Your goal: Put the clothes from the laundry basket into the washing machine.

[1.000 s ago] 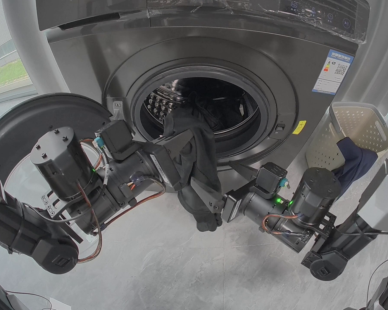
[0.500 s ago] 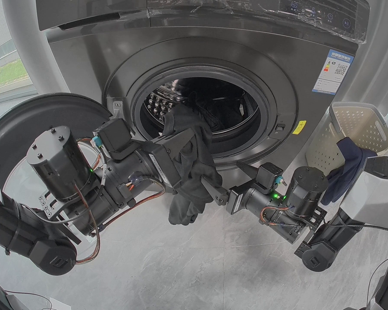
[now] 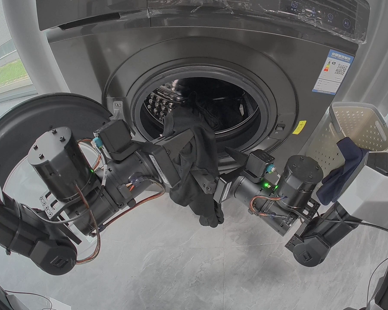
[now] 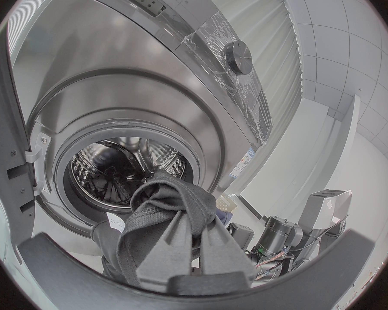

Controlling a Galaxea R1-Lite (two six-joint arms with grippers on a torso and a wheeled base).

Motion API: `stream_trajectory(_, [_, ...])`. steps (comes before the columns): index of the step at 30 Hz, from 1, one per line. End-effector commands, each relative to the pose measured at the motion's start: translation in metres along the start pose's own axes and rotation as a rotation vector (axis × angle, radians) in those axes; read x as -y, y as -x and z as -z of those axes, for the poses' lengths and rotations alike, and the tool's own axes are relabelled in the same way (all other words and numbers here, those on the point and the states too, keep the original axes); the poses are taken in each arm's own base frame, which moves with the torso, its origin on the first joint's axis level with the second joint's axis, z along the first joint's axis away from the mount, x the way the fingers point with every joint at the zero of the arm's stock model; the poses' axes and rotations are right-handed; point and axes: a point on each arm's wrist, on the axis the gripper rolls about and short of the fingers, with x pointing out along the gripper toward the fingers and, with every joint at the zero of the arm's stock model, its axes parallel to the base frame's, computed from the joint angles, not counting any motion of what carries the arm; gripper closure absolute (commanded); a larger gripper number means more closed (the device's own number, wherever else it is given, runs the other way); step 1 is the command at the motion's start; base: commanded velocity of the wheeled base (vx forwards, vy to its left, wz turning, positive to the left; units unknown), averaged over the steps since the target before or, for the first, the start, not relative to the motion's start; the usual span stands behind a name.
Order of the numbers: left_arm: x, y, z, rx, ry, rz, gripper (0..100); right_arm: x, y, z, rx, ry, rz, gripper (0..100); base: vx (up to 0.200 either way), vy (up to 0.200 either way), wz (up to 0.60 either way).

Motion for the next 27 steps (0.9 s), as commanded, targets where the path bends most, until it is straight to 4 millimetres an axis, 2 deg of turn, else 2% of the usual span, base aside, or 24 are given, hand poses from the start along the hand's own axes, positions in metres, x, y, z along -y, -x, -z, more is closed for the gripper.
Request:
stream_trajectory(1, [0.0, -0.001, 0.001, 0.0, 0.0, -0.001, 100, -0.001, -0.002, -0.002, 0.011, -0.002, -0.007, 0, 0.0, 0.0, 0.0])
stream_trajectory(4, [0.0, -0.001, 0.0, 0.003, 0.0, -0.002, 100, 0.0, -0.002, 0.002, 0.002, -0.001, -0.007, 0, 0.0, 0.0, 0.0])
stream_trajectory(7, [0.0, 0.0, -0.003, 0.013, -0.002, -0.002, 100, 0.009, -0.002, 0.013, -0.031, 0.005, 0.023, 0, 0.0, 0.0, 0.0])
stream_trajectory(11, [-0.001, 0.001, -0.002, 0.005, -0.001, -0.004, 100, 0.026, 0.0, 0.006, -0.014, 0.012, 0.07, 0, 0.0, 0.0, 0.0])
stream_trajectory(14, [-0.001, 0.002, -0.001, 0.002, -0.001, -0.005, 100, 0.041, 0.009, -0.006, -0.005, 0.032, 0.11, 0, 0.0, 0.0, 0.0])
stream_trajectory(21, [0.001, 0.002, -0.001, 0.0, 0.001, 0.002, 100, 0.07, 0.019, -0.014, -0.001, 0.055, 0.195, 0, 0.0, 0.0, 0.0])
stream_trajectory(27, [0.001, 0.002, -0.001, 0.001, 0.0, 0.001, 100, 0.08, 0.021, -0.011, -0.008, 0.056, 0.228, 0, 0.0, 0.0, 0.0])
